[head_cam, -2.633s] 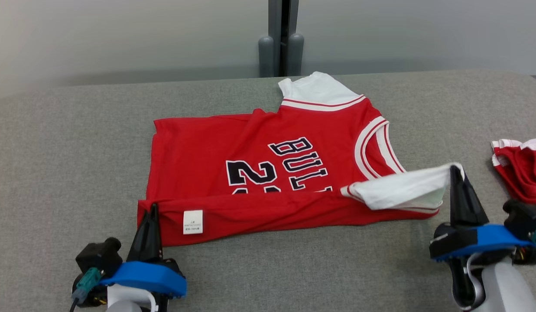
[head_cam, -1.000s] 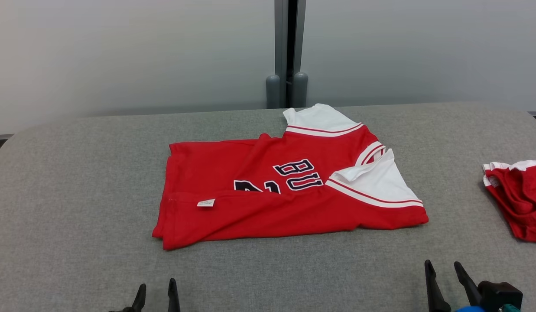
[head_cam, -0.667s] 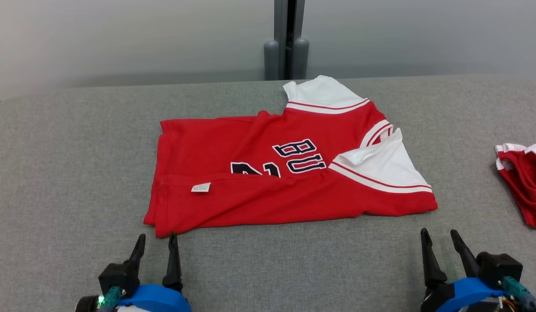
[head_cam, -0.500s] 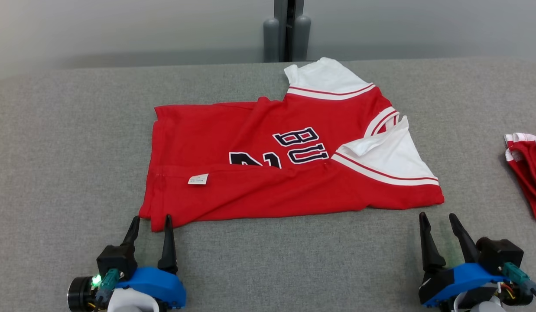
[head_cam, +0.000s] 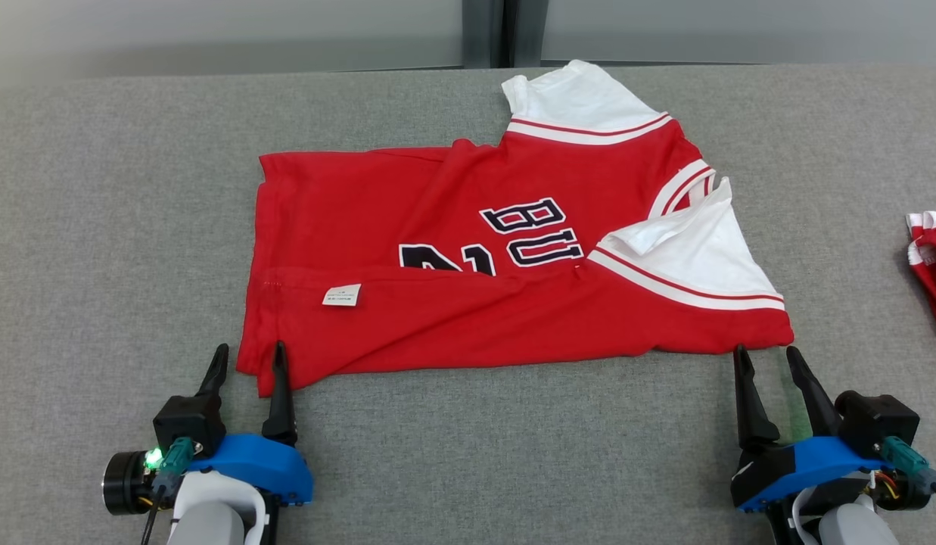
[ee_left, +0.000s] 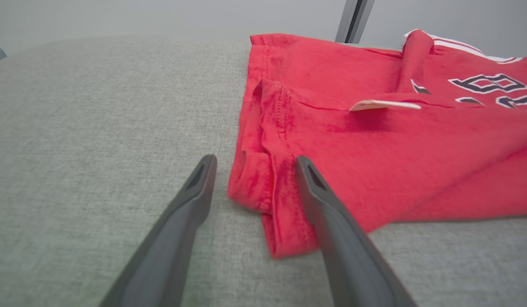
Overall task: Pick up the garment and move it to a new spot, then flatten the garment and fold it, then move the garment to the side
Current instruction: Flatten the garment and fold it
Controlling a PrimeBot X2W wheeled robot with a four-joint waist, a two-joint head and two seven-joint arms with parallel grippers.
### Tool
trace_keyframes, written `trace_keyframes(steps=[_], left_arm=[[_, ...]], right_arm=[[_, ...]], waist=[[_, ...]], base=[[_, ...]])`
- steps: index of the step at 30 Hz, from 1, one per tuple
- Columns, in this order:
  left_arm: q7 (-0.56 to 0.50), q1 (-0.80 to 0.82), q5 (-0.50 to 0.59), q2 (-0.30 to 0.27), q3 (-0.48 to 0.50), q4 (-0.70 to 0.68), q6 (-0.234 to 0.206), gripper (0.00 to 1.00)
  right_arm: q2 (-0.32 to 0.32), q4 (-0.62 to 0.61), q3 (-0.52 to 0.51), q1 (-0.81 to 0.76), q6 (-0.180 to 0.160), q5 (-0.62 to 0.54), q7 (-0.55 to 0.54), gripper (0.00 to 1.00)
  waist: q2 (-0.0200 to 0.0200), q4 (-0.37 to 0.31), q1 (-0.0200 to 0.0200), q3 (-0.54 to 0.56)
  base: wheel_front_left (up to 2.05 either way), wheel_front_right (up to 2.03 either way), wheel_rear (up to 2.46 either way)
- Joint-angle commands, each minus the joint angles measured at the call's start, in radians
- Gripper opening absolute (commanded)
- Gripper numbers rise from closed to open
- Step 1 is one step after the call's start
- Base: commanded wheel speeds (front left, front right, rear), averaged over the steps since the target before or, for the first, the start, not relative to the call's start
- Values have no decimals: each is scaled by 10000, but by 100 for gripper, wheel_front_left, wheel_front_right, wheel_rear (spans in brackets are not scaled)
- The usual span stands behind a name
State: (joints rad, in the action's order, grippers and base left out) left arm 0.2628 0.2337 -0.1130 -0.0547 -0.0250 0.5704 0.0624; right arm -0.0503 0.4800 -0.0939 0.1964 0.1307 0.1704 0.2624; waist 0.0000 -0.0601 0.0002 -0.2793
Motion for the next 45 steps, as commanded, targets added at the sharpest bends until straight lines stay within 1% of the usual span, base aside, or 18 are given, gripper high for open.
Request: trace_keyframes(steps=[1,8,9,10,11,12,17,26,28,33,34,35,36,38,45], left_arm=[[25,195,17,6,-19,-28,65,100],[23,67,-67,34,-182,256,333,100],[23,46,-84,38,-215,249,361,76],[23,30,-105,41,-248,221,385,33],[25,18,-85,44,-294,163,421,2],[25,-8,-164,45,-320,109,436,0],[25,-101,-386,39,-273,-247,495,0],[25,-144,-594,43,-358,-342,442,0],[25,-105,-643,43,-390,-328,444,0],[25,-13,-737,43,-445,-276,448,0],[25,1,-763,43,-451,-274,448,0],[25,12,-843,44,-424,-282,439,0],[25,31,-863,39,-380,-308,409,0],[25,37,-1001,39,-297,-343,369,0],[25,-197,-1363,4,23,-299,270,0]], right_arm=[[-12,9,-7,103,0,82,29,100],[-12,41,-26,163,0,125,29,100],[-12,42,-43,173,0,141,29,100],[-12,42,-82,192,0,171,29,100],[-12,46,-119,220,0,190,29,100],[-12,57,-196,252,0,224,29,100],[-12,157,-618,531,0,186,29,100],[-9,1491,-1159,1185,0,-98,28,100],[-12,1628,-1103,1413,0,138,29,100],[-12,2130,-530,1643,0,527,28,100],[-12,2241,-393,1716,0,643,14,80],[2,2339,-244,1744,2,723,8,36],[7,2372,-177,1744,0,791,9,0],[-15,2216,-255,1782,0,853,15,0],[-43,1445,-1086,1247,-9,715,31,0]], waist=[[0,0,-2,-10],[0,-8,-2,-16],[0,-4,-2,-14],[0,1,-2,-10],[0,9,-2,-4],[0,16,-2,1],[0,38,-2,33],[0,72,-2,65],[0,86,-2,36],[0,122,-2,-20],[0,132,-2,-21],[0,145,-2,-18],[0,153,-2,-10],[0,170,-2,47],[0,185,-2,609]], base=[[0,0,0],[0,0,0],[0,0,0],[0,0,0],[0,0,0],[0,0,0],[0,0,0],[0,0,0],[0,0,0],[0,0,0],[0,0,0],[0,0,0],[0,0,0],[0,0,0],[0,0,0]])
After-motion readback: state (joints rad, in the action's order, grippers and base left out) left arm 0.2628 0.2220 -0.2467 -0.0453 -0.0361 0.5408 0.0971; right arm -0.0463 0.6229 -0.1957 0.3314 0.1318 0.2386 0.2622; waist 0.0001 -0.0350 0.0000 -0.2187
